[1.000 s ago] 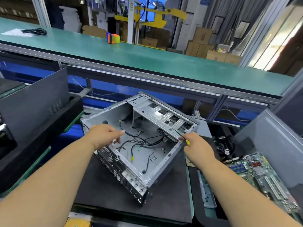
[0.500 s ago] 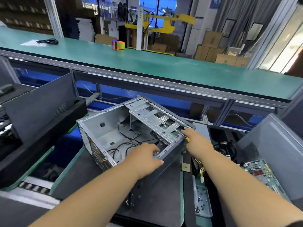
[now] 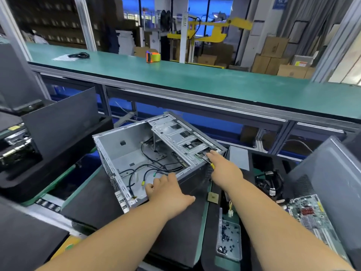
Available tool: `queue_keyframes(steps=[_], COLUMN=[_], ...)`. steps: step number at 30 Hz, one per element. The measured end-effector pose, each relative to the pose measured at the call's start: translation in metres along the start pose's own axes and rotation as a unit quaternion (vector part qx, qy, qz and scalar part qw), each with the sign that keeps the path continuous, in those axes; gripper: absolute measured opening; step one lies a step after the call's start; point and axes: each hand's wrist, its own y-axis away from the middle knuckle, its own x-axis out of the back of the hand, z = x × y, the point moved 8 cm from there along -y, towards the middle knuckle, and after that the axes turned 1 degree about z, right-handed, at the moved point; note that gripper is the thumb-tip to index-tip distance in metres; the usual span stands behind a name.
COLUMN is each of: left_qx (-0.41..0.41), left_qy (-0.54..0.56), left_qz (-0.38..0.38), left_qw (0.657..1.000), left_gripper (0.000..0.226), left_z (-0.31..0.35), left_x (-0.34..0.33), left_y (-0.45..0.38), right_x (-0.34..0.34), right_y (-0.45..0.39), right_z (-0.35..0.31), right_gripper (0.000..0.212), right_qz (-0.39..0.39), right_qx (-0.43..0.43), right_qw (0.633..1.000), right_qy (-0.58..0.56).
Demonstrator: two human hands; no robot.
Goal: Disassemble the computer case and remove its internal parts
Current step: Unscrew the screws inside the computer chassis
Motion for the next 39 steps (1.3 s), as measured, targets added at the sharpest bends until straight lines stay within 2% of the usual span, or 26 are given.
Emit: queue_keyframes(steps=[7,9,12,13,18,21,24,27,31,36,39], left_qx=[0.005,0.027,0.06,0.07,0.074,0.043,0.02,-0.012,-0.048,-0.073,-0.097], left_qy=[0.039,0.08,0.131,0.141,0.18,0.195,0.203,0.194,0.207,0.193,0.199], left_qz=[0.015,0.023,0.05,0.062,0.109,0.104,0.081,0.076,0.09,0.084,0.073], left_qw=[0.999,0.996,0.988,0.986,0.975,0.974,0.976,0.978,0.973,0.975,0.972], left_gripper=[0.076,0.061,0.026,0.022,0.024,0.021,0.014,0.012,0.014,0.021,0.022], left_z=[-0.012,-0.022,-0.044,-0.053,-0.089,-0.104,-0.118,-0.126,-0.136,-0.15,-0.159], left_x=[0.005,0.012,0.023,0.026,0.043,0.047,0.047,0.051,0.06,0.069,0.072], left_y=[-0.002,-0.003,-0.004,-0.005,-0.009,-0.014,-0.023,-0.031,-0.039,-0.053,-0.062], right_x=[0.001,0.0,-0.005,-0.008,-0.009,0.002,0.012,0.022,0.025,0.03,0.019], right_y=[0.009,0.015,0.03,0.035,0.054,0.062,0.064,0.056,0.043,0.023,0.016], right_z=[0.0,-0.001,-0.005,-0.008,-0.025,-0.031,-0.037,-0.043,-0.046,-0.033,-0.033], right_gripper=[0.081,0.081,0.081,0.082,0.082,0.071,0.047,0.026,0.033,0.048,0.068], right_qz=[-0.005,-0.005,-0.006,-0.01,-0.021,-0.011,-0.017,-0.054,-0.099,0.01,0.002], right_qx=[0.006,0.006,0.015,0.022,0.066,0.058,0.036,0.036,0.041,0.036,0.051], right_qw=[1.0,1.0,1.0,1.0,0.998,0.998,0.999,0.997,0.993,0.999,0.996], right_qy=[0.007,0.003,-0.002,0.0,0.002,0.006,0.031,0.031,-0.044,-0.007,0.068])
